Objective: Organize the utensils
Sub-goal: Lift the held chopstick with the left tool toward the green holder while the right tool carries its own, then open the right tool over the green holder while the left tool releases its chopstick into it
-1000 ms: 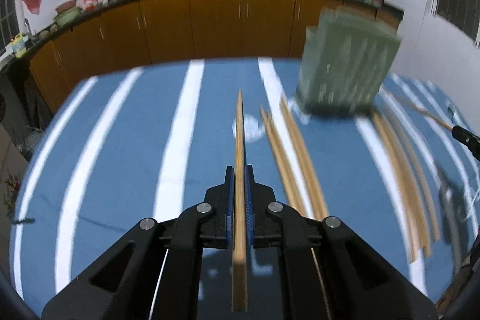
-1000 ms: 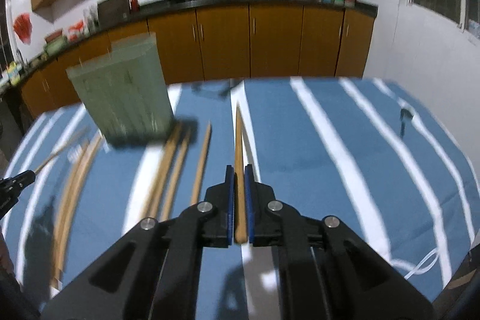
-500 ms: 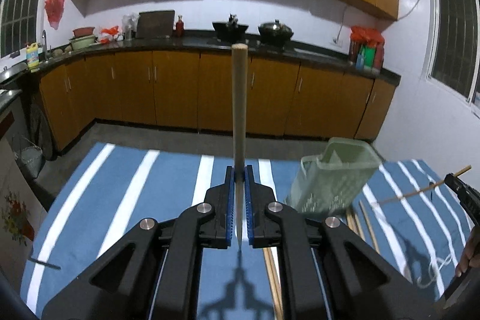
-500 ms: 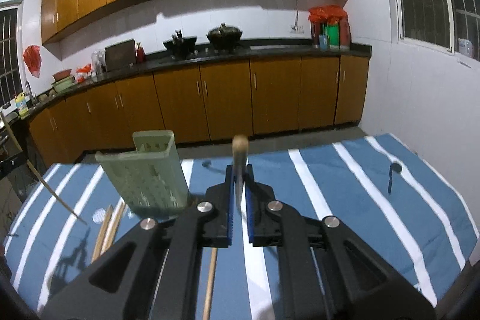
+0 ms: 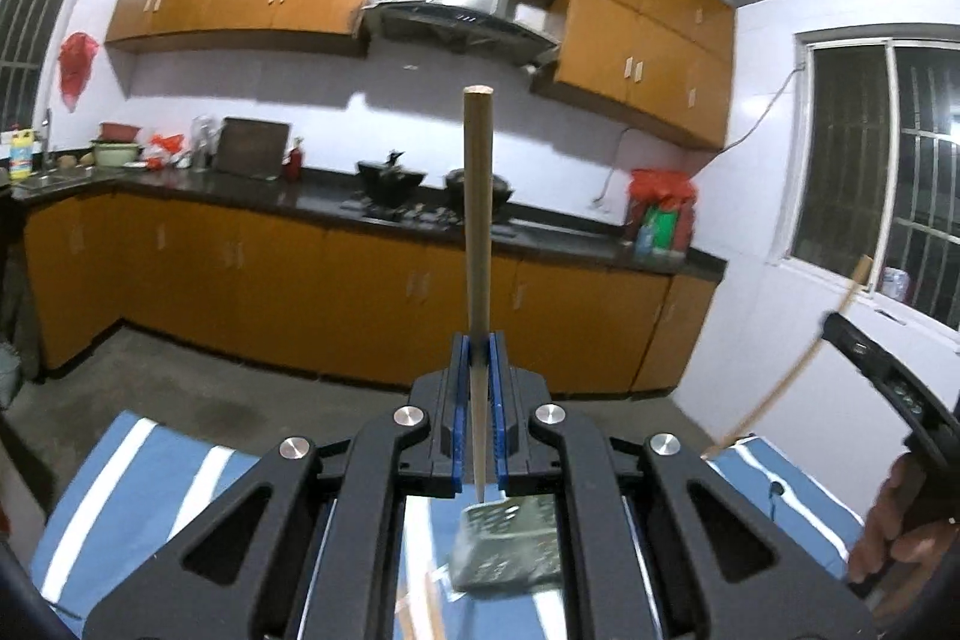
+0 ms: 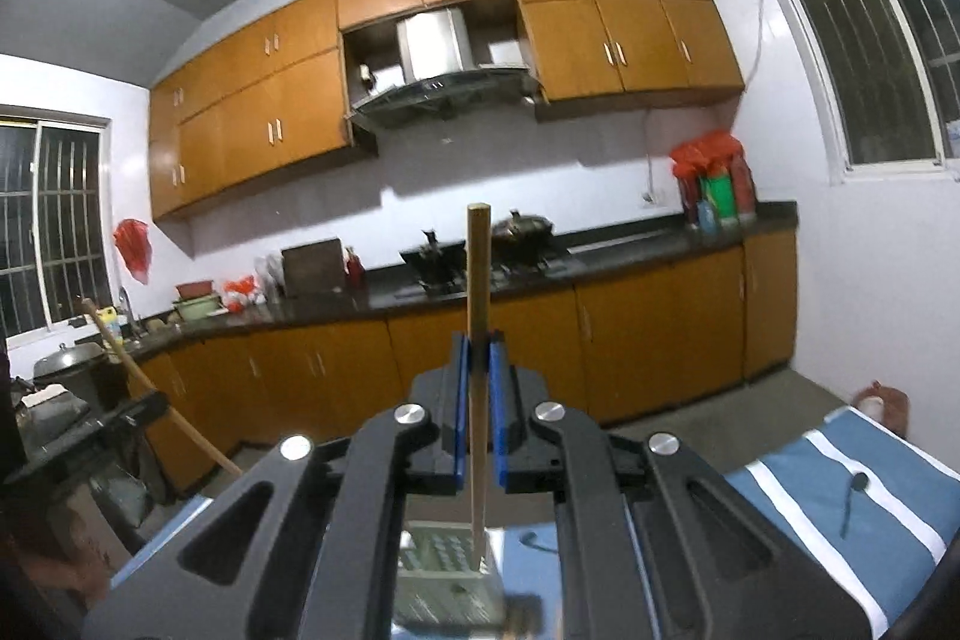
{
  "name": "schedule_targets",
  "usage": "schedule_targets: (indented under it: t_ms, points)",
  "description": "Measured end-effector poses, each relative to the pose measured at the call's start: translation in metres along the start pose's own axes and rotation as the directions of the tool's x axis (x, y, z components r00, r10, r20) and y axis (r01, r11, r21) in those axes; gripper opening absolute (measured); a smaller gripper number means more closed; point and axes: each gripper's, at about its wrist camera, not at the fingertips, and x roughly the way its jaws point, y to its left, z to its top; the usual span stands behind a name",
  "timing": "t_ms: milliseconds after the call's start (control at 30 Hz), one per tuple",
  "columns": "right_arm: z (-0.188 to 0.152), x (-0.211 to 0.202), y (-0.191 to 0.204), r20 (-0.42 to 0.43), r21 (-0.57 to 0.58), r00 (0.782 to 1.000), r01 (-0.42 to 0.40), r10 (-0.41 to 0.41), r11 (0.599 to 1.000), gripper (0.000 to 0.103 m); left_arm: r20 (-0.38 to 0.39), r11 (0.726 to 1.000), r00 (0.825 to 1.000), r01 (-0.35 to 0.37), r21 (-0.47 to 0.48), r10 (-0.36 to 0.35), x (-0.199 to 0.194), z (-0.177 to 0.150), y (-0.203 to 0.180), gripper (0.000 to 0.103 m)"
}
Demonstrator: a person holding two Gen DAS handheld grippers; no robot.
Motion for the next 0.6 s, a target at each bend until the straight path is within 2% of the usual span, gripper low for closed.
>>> schedule_targets:
  t_ms: [200, 433, 500, 567, 600]
  points:
    - [-0.022, 0.034, 0.01, -0.031, -0.011, 0.999, -0.015, 0.015, 1.0, 0.008, -0.022, 0.999, 0.999, 0.038, 0.004, -0.038, 0.03, -0.019, -0.016, 0.007]
    - [-0.06, 0.061, 0.001, -0.162, -0.008, 0.987, -0.013, 0.011, 1.0, 0.01, -0.15, 0.999, 0.988, 0.034, 0.001, -0.034, 0.06, -0.056, -0.015, 0.007]
    - [-0.062, 0.057, -0.002, -0.17, -0.008, 0.985, -0.018, 0.017, 1.0, 0.016, -0.172, 0.999, 0.984, 0.036, -0.008, -0.037, 0.063, -0.059, -0.013, 0.009]
    - [-0.063, 0.048, -0.004, -0.161, -0.011, 0.987, -0.017, 0.015, 1.0, 0.026, -0.174, 0.999, 0.984, 0.037, -0.01, -0.038, 0.06, -0.06, -0.01, 0.023]
    - [-0.062, 0.045, -0.004, -0.154, -0.009, 0.988, -0.016, 0.014, 1.0, 0.031, -0.167, 0.999, 0.985, 0.032, -0.009, -0.033, 0.058, -0.059, -0.01, 0.043]
